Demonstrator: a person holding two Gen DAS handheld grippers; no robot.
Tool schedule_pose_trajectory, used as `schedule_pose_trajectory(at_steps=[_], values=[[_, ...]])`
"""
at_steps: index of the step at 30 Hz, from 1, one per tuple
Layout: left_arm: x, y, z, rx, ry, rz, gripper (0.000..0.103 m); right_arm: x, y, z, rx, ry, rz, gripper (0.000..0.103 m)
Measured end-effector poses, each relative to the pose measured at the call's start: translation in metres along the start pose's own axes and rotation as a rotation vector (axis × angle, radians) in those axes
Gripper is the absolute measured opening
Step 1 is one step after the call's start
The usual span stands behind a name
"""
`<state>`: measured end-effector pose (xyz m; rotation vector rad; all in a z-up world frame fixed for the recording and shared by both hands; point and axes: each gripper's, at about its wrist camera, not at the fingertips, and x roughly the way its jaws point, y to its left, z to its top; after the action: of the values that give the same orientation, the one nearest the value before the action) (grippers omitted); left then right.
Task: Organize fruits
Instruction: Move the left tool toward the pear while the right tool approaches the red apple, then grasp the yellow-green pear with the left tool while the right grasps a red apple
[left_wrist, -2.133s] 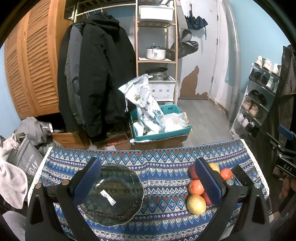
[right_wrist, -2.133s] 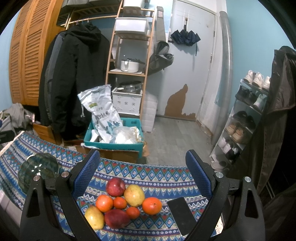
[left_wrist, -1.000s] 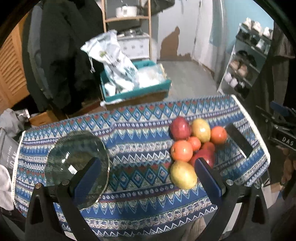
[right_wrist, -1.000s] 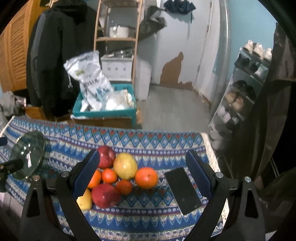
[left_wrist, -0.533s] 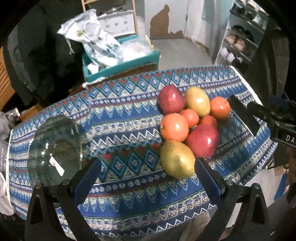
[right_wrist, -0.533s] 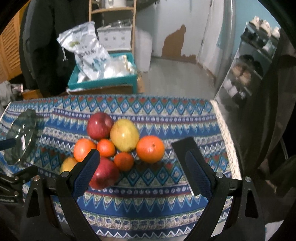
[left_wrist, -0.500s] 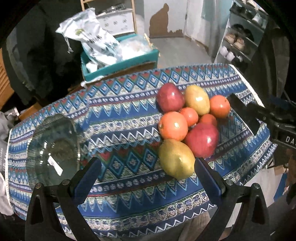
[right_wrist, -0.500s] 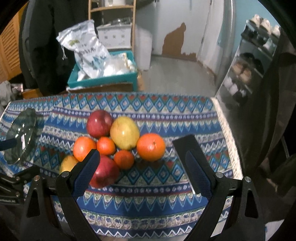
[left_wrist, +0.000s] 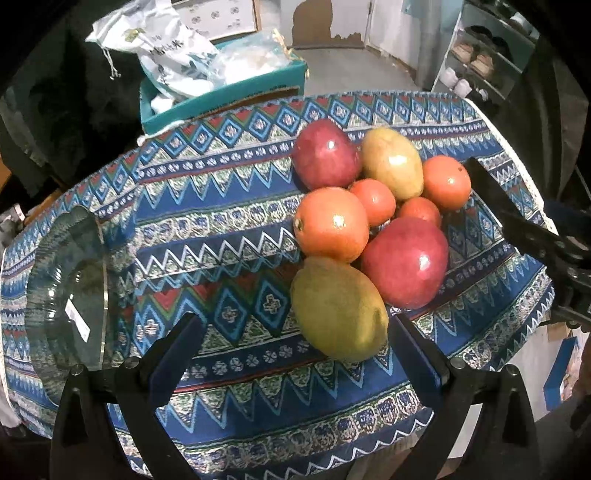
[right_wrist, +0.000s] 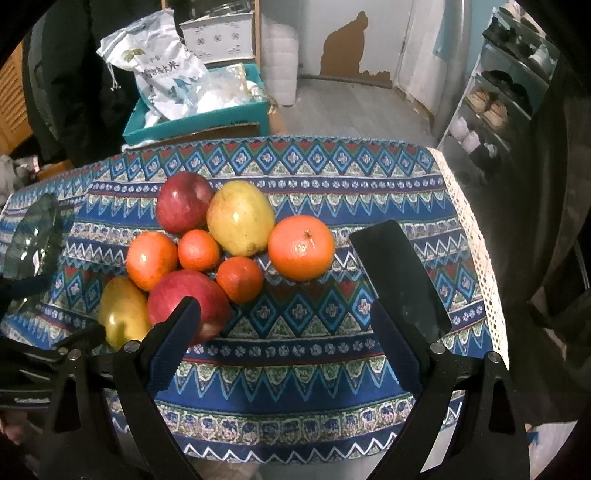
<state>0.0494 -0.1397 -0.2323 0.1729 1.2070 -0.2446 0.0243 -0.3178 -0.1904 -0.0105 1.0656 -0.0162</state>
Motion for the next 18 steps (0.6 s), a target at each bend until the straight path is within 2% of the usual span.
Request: schedule_pose_trajectory(at_steps=[18], values=[[0.047, -0.016, 0.003, 0.005, 0.099, -0.046, 0.099, 0.019, -0.005, -0.004, 0.009, 0.035, -0.002, 0.092]])
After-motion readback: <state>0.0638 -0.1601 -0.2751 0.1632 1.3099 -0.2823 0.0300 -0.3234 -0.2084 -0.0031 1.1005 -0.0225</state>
